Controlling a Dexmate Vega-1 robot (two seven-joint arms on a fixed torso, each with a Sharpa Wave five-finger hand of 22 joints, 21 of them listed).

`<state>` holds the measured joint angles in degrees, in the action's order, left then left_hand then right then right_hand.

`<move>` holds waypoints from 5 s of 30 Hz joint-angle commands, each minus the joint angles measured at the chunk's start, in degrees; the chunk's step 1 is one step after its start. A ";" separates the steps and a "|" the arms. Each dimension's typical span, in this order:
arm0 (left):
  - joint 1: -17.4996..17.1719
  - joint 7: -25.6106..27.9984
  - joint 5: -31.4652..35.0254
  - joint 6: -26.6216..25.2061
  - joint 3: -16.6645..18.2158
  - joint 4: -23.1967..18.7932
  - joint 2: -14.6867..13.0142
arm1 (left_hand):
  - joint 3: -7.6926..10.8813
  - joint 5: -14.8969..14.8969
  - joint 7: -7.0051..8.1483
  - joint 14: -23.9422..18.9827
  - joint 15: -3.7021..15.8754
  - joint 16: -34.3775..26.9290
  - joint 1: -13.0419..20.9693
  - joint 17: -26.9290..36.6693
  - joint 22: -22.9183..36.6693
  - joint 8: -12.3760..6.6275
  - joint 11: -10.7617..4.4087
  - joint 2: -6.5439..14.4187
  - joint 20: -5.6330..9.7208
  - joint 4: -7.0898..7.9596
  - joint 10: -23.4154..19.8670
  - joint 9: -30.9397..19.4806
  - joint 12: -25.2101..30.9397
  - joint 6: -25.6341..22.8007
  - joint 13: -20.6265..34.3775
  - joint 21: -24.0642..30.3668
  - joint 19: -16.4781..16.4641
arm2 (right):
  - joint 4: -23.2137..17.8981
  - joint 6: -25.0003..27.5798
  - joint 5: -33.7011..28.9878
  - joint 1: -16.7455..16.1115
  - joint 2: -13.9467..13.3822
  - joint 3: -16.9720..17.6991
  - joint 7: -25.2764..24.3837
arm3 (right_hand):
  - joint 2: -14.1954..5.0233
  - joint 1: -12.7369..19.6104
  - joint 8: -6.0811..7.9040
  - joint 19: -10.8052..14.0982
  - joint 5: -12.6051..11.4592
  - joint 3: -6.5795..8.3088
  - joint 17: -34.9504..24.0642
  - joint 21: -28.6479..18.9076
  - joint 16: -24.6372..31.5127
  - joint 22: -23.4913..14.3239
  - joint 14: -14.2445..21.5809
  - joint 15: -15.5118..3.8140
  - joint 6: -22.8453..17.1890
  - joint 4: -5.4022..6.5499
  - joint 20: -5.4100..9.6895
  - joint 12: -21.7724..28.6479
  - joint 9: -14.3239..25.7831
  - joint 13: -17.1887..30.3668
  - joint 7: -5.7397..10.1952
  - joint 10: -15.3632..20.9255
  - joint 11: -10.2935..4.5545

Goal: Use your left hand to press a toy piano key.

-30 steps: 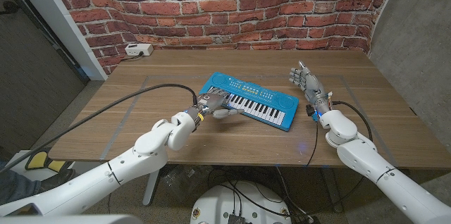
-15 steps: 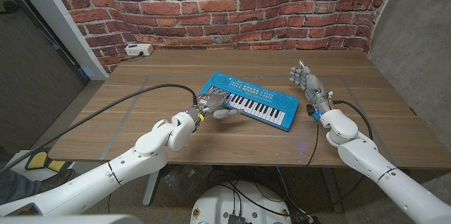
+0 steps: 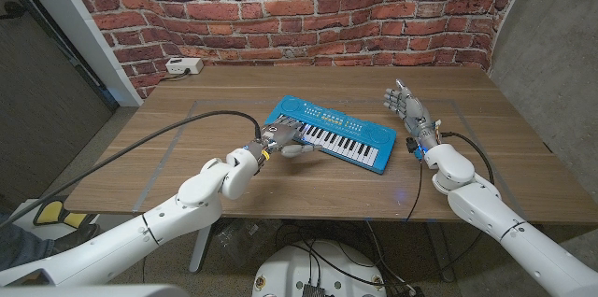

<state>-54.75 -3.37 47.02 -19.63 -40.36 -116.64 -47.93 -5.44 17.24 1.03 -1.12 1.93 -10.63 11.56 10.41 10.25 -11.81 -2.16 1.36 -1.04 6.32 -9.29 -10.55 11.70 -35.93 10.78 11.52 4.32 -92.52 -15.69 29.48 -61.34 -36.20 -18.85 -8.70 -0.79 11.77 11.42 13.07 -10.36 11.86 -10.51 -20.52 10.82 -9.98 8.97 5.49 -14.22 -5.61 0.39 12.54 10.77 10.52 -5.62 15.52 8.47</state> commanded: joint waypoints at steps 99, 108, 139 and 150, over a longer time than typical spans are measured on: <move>-9.11 16.01 -54.59 33.90 21.61 11.83 5.59 | -2.41 -1.26 0.38 -4.11 -0.65 -0.22 6.11 -0.03 0.11 0.59 0.82 3.57 0.37 -0.95 -1.96 -0.13 0.14 23.46 0.12 0.75 -3.88 | 4.99 -5.32 0.28 4.38 2.58 -1.33 4.34 | -0.43 -0.15 -0.04 0.86 -0.22 -0.12 -0.10 1.57 -0.19 -0.41 0.41 0.55 -0.42 -0.45 -0.45 -0.01 0.24 0.28 0.29 1.07 -0.13; -8.50 14.16 -61.92 35.64 22.35 15.95 7.91 | -2.67 -1.49 -0.56 -4.76 -0.88 -0.33 6.64 -0.04 0.10 1.50 0.89 3.51 -0.53 -1.12 -2.45 -0.13 0.22 26.41 0.12 1.03 -5.18 | 5.74 -5.50 0.50 4.62 2.83 -1.56 4.89 | -0.43 -0.19 -0.04 0.92 -0.22 -0.15 -0.11 1.68 -0.18 -0.41 0.44 0.51 -0.44 -0.47 -0.44 -0.01 0.24 0.28 0.30 1.08 -0.02; -3.61 4.95 -76.69 37.98 20.91 26.57 10.81 | -2.91 -2.15 -2.55 -4.16 -1.75 0.01 8.10 -0.02 0.11 1.61 1.80 3.73 -0.29 -1.61 -1.39 -0.14 -0.25 30.66 0.14 0.67 -5.47 | 3.39 -4.48 -0.63 3.33 2.67 -1.23 2.10 | -0.48 -0.25 -0.05 1.26 -0.23 -0.23 -0.10 2.04 -0.15 -0.43 0.59 0.44 -0.50 -0.54 -0.29 -0.04 0.24 0.28 0.18 1.06 -0.04; -3.24 6.13 -75.36 36.84 20.44 25.60 10.03 | -2.94 -2.32 -2.77 -4.08 -1.90 0.02 8.41 -0.02 0.12 1.22 1.99 3.80 -0.13 -1.71 -1.37 -0.14 -0.22 30.32 0.15 0.55 -5.33 | 3.23 -3.93 0.01 3.23 2.79 -1.11 2.14 | -0.51 -0.26 -0.07 1.39 -0.24 -0.24 -0.10 2.15 -0.16 -0.43 0.61 0.37 -0.46 -0.57 -0.24 -0.03 0.24 0.28 0.16 1.11 -0.09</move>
